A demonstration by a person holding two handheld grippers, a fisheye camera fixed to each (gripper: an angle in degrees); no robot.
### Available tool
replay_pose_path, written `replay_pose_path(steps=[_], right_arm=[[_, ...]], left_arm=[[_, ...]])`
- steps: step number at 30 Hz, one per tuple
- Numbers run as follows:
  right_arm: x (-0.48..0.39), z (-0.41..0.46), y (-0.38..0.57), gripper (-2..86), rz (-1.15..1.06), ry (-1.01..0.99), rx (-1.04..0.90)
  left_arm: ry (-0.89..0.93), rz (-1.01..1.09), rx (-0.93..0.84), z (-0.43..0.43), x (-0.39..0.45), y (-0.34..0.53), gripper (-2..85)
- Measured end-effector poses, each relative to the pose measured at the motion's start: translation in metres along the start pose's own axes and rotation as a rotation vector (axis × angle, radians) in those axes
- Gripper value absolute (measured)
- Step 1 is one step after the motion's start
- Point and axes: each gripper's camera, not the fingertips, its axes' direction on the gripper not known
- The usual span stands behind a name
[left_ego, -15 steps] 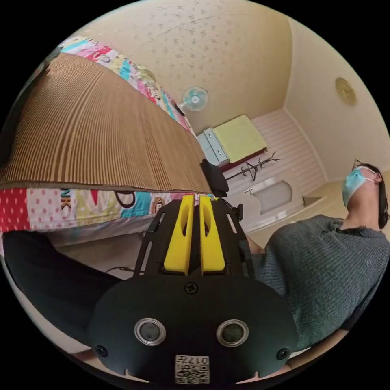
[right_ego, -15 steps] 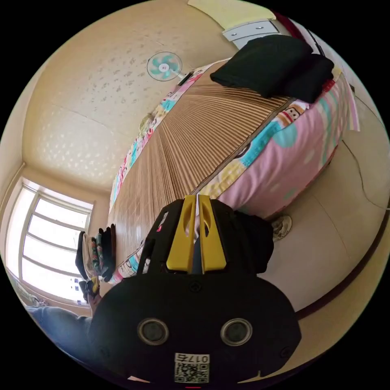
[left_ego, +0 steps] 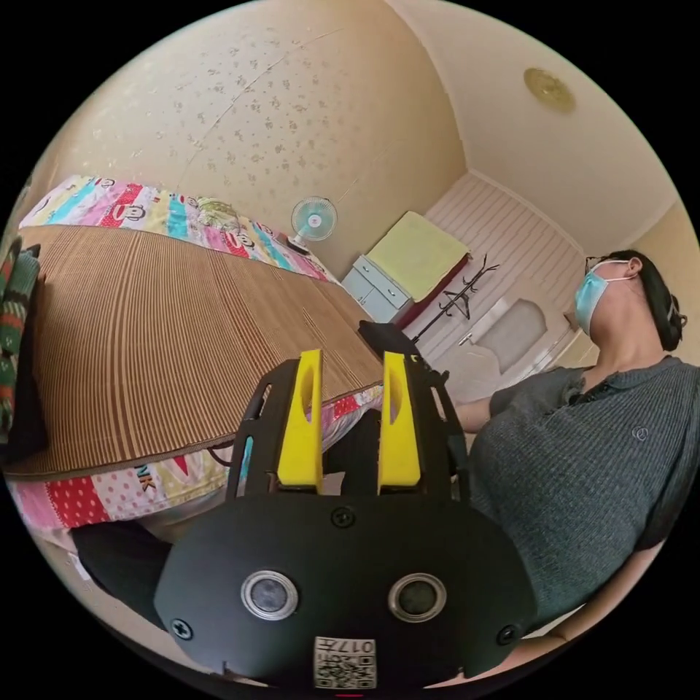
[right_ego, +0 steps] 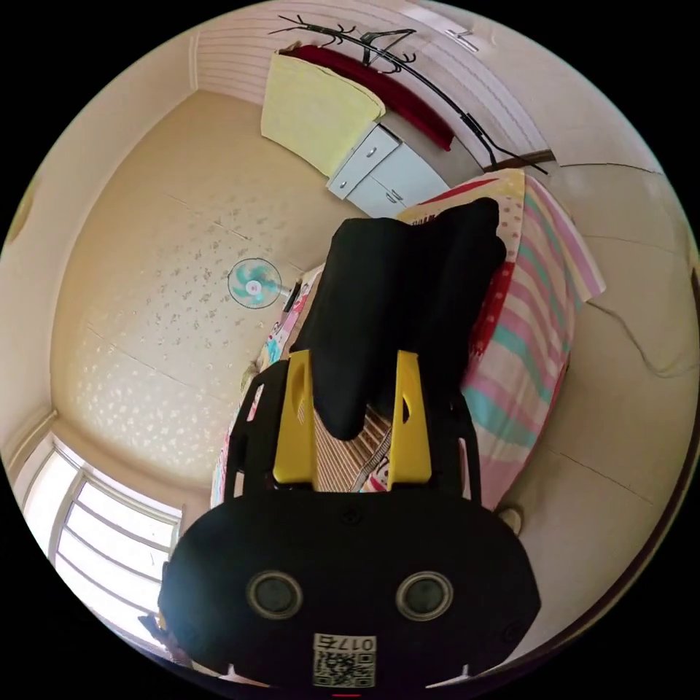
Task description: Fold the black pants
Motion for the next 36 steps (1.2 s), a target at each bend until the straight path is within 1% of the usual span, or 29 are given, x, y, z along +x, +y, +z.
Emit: replay_pose_path(steps=[1, 3, 5, 6, 7, 8, 9, 10, 11, 13, 14, 16, 17, 19, 20, 22, 24, 26, 27, 28, 29, 30, 31, 32, 33, 34, 35, 36], right_arm=[[0.001, 0.008, -0.010, 13.7, 0.030, -0.020, 0.004], [-0.001, 0.020, -0.020, 11.9, 0.053, -0.059, 0.006], [-0.002, 0.037, -0.029, 8.3, 0.148, -0.015, -0.041], [-0.014, 0.041, -0.031, 6.4, 0.142, -0.019, -0.031], [-0.039, 0.040, -0.030, 5.4, 0.024, -0.146, 0.027], [-0.055, 0.040, -0.030, 5.3, -0.041, -0.230, 0.044], [-0.095, 0.048, -0.032, 5.1, -0.179, -0.314, 0.011], [-0.148, 0.058, -0.027, 4.9, -0.378, -0.323, -0.055], [-0.177, 0.065, -0.022, 4.8, -0.481, -0.314, -0.095], [-0.284, 0.096, 0.017, 4.5, -0.822, -0.304, -0.256], [-0.306, 0.104, 0.030, 4.4, -0.888, -0.322, -0.299], [-0.374, 0.139, 0.093, 4.2, -1.084, -0.420, -0.482], [-0.387, 0.148, 0.111, 4.1, -1.122, -0.451, -0.531], [-0.421, 0.185, 0.192, 4.1, -1.246, -0.581, -0.770], [-0.426, 0.194, 0.212, 4.1, -1.257, -0.615, -0.830], [-0.432, 0.220, 0.298, 4.4, -1.265, -0.745, -1.045], [-0.425, 0.228, 0.356, 5.0, -1.228, -0.809, -1.119], [-0.410, 0.236, 0.403, 5.8, -1.131, -0.874, -1.214], [-0.398, 0.242, 0.428, 6.1, -1.043, -0.918, -1.291], [-0.384, 0.245, 0.443, 5.5, -0.958, -0.969, -1.320], [-0.377, 0.245, 0.444, 5.1, -0.910, -1.000, -1.302], [-0.359, 0.245, 0.433, 4.8, -0.798, -1.045, -1.214], [-0.337, 0.247, 0.411, 5.1, -0.666, -1.041, -1.098], [-0.325, 0.249, 0.396, 5.5, -0.598, -1.018, -1.038], [-0.302, 0.253, 0.367, 6.8, -0.503, -0.937, -0.925], [-0.280, 0.260, 0.336, 8.6, -0.424, -0.788, -0.828], [-0.270, 0.263, 0.322, 9.4, -0.387, -0.714, -0.784], [-0.255, 0.269, 0.294, 11.0, -0.340, -0.604, -0.698]], left_arm=[[-0.028, 0.002, -0.013, 0.001, 0.003, 0.001, 12.3], [-0.138, 0.004, -0.067, 0.004, 0.008, 0.007, 13.2], [-0.172, -0.011, -0.078, 0.004, 0.008, 0.011, 13.5], [-0.162, -0.027, -0.064, 0.002, 0.005, 0.014, 13.5], [-0.150, -0.037, -0.052, 0.001, 0.003, 0.015, 13.4], [-0.123, -0.059, -0.029, -0.001, -0.002, 0.018, 12.8], [-0.100, -0.080, -0.022, -0.001, -0.007, 0.018, 12.1], [-0.088, -0.082, -0.028, 0.000, -0.008, 0.018, 11.7], [-0.075, -0.075, -0.047, 0.004, -0.009, 0.016, 11.1], [-0.067, -0.048, -0.073, 0.009, -0.006, 0.012, 10.4], [-0.057, -0.021, -0.085, 0.013, -0.002, 0.010, 10.0], [-0.048, 0.021, -0.094, 0.017, 0.004, 0.007, 8.8], [-0.054, 0.044, -0.096, 0.020, 0.007, 0.007, 8.3], [-0.067, 0.057, -0.092, 0.023, 0.009, 0.008, 8.1], [-0.059, 0.060, -0.094, 0.026, 0.008, 0.009, 8.0], [-0.036, 0.053, -0.104, 0.029, 0.002, 0.011, 7.9], [-0.030, 0.031, -0.096, 0.027, -0.007, 0.013, 7.9], [-0.030, 0.018, -0.074, 0.021, -0.014, 0.015, 7.8], [-0.026, 0.006, -0.067, 0.018, -0.019, 0.015, 7.8], [-0.023, 0.000, -0.065, 0.016, -0.022, 0.015, 7.8], [-0.020, -0.015, -0.063, 0.013, -0.028, 0.015, 7.8], [-0.021, -0.030, -0.060, 0.009, -0.035, 0.014, 7.8], [-0.024, -0.037, -0.059, 0.008, -0.038, 0.014, 7.8], [-0.032, -0.048, -0.056, 0.005, -0.043, 0.013, 7.8], [-0.035, -0.054, -0.053, 0.004, -0.049, 0.012, 7.8], [-0.035, -0.058, -0.052, 0.004, -0.051, 0.012, 7.8], [-0.030, -0.067, -0.051, 0.004, -0.057, 0.011, 7.8], [-0.020, -0.076, -0.047, 0.006, -0.063, 0.010, 7.8]])
